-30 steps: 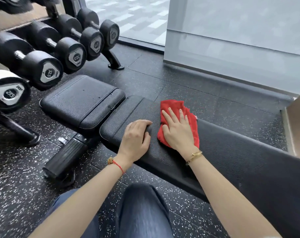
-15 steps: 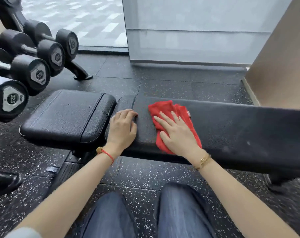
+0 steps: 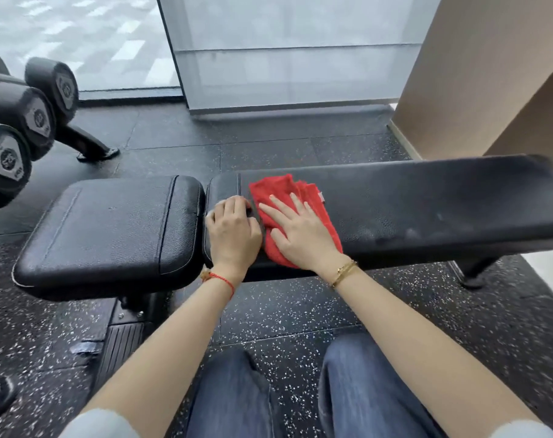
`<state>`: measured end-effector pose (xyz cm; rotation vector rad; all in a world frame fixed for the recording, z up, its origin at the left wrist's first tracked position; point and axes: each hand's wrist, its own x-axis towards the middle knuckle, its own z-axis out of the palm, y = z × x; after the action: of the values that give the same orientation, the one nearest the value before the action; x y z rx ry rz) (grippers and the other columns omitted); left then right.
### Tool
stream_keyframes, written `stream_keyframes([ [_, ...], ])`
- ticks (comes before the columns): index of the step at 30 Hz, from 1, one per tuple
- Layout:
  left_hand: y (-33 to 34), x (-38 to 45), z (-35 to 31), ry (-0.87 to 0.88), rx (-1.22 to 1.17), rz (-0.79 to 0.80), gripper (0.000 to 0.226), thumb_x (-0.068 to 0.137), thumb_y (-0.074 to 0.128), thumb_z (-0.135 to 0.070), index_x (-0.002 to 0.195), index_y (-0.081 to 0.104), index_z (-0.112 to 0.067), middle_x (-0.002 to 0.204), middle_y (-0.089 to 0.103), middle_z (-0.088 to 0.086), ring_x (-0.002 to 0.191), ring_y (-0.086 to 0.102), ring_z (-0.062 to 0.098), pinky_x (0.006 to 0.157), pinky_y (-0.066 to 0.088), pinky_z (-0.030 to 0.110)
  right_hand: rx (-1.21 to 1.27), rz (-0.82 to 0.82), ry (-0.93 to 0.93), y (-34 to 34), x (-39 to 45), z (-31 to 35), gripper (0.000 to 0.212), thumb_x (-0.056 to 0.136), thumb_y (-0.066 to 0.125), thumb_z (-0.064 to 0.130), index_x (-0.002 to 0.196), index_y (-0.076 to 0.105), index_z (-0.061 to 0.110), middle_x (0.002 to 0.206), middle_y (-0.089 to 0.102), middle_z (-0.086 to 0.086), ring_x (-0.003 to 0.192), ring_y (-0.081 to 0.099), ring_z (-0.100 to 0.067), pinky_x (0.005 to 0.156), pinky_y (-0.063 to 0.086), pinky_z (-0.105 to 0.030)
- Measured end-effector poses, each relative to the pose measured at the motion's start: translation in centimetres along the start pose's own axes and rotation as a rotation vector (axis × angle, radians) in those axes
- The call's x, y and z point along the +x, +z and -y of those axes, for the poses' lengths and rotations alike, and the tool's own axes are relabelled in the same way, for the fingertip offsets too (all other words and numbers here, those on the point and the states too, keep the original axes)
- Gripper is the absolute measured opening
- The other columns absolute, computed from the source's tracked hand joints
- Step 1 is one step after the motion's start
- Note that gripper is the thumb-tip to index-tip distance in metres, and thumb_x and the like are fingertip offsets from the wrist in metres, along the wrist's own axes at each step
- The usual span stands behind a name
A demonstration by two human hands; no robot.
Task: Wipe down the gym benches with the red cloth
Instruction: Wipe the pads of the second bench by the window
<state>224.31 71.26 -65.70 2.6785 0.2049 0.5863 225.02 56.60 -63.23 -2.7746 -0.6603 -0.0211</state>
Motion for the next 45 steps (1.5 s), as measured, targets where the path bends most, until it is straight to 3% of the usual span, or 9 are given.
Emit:
stream_keyframes([
  [6,0.1,-0.1,0.0,0.018,-0.017,-0.030,0.026,0.078,0.045,-0.023,0.101,0.057,-0.017,0.108,0.061,0.001,0.110,0.051,0.025,0.097,0.032,0.041,-0.023,-0.042,0.273,-1.9,0.5,-7.0,0.053,0.097,0.036,0.036,0.149,0.027,0.039,0.161,0.017,0.011,0.149,0.008,-0.029,0.122,0.005,-0.045],
  [9,0.3,-0.1,0.0,0.023,-0.008,-0.033,0.027,0.078,0.045,-0.023,0.102,0.056,-0.018,0.108,0.061,0.000,0.110,0.050,0.025,0.097,0.032,0.041,-0.030,-0.028,0.373,-1.9,3.2,-6.9,0.054,0.097,0.032,0.037,0.150,0.024,0.038,0.162,0.012,0.009,0.149,0.004,-0.033,0.122,-0.001,-0.046],
  [16,0.3,-0.2,-0.1,0.025,0.021,-0.040,0.036,0.081,0.045,-0.026,0.113,0.060,-0.018,0.121,0.061,0.001,0.117,0.051,0.026,0.100,0.034,0.044,-0.008,0.006,0.056,-0.7,0.9,-3.0,0.055,0.095,0.039,0.035,0.149,0.028,0.038,0.160,0.018,0.011,0.149,0.008,-0.029,0.122,0.005,-0.045],
  [19,0.3,-0.3,-0.1,0.030,0.018,-0.040,0.034,0.084,0.051,-0.025,0.116,0.061,-0.019,0.124,0.061,0.002,0.119,0.051,0.026,0.101,0.034,0.044,0.008,-0.031,0.044,-1.2,-2.4,-5.4,0.054,0.094,0.040,0.034,0.147,0.031,0.039,0.159,0.022,0.013,0.149,0.011,-0.027,0.122,0.007,-0.043],
  [24,0.4,-0.5,-0.3,0.035,0.038,-0.040,0.033,0.087,0.054,-0.028,0.118,0.063,-0.018,0.126,0.060,0.003,0.121,0.049,0.025,0.104,0.033,0.044,-0.040,-0.083,0.320,-4.0,-3.8,-13.1,0.052,0.096,0.039,0.033,0.147,0.032,0.039,0.159,0.022,0.010,0.148,0.013,-0.030,0.121,0.009,-0.046],
  [27,0.4,-0.5,-0.9,0.006,0.054,-0.039,0.032,0.086,0.055,-0.029,0.116,0.063,-0.019,0.126,0.059,0.004,0.121,0.049,0.027,0.104,0.032,0.044,-0.029,-0.062,0.474,-4.6,-1.1,-13.6,0.052,0.098,0.033,0.034,0.149,0.027,0.037,0.161,0.014,0.009,0.149,0.006,-0.033,0.122,0.002,-0.047],
  [32,0.3,-0.5,-1.0,-0.002,0.054,-0.019,0.032,0.087,0.055,-0.028,0.117,0.062,-0.019,0.127,0.058,0.004,0.123,0.048,0.027,0.106,0.031,0.045,-0.007,-0.011,0.229,-2.5,-0.6,-8.4,0.053,0.097,0.033,0.035,0.150,0.025,0.038,0.161,0.013,0.011,0.149,0.005,-0.031,0.122,0.001,-0.046],
  [36,0.1,-0.8,-0.9,0.027,0.050,-0.017,0.033,0.089,0.056,-0.025,0.120,0.062,-0.016,0.128,0.059,0.006,0.123,0.049,0.028,0.106,0.034,0.044,0.013,-0.047,0.156,-2.6,-4.1,-9.8,0.053,0.095,0.037,0.034,0.147,0.030,0.041,0.160,0.019,0.013,0.149,0.010,-0.027,0.122,0.005,-0.043],
  [45,0.2,-0.8,-1.4,0.009,0.084,-0.022,0.034,0.087,0.058,-0.020,0.119,0.062,-0.012,0.127,0.059,0.011,0.120,0.050,0.033,0.106,0.035,0.046,-0.031,-0.137,0.689,-6.8,-4.9,-21.7,0.051,0.098,0.030,0.036,0.149,0.028,0.034,0.161,0.016,0.005,0.148,0.008,-0.037,0.121,0.003,-0.048],
])
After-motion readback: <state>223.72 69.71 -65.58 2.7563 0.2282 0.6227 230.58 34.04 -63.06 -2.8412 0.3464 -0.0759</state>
